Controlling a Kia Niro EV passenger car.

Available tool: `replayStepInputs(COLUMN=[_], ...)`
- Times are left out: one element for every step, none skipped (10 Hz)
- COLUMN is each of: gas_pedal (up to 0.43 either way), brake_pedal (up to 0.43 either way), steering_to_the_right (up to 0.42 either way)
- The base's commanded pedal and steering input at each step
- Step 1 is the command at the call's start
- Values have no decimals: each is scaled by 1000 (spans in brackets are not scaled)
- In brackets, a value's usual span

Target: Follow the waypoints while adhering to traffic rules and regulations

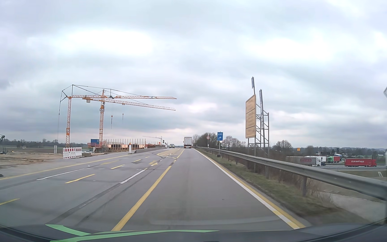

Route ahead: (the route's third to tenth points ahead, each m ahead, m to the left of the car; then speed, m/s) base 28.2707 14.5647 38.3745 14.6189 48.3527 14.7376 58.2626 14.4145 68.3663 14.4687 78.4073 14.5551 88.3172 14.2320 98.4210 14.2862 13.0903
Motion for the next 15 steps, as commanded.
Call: replayStepInputs(gas_pedal=[130, 130, 130, 130, 130, 130, 130, 130, 130, 130, 130, 130, 130, 130, 130], brake_pedal=[0, 0, 0, 0, 0, 0, 0, 0, 0, 0, 0, 0, 0, 0, 0], steering_to_the_right=[0, 0, 0, -1, 0, 0, 0, 0, 0, 0, -1, 0, 0, -1, 0])
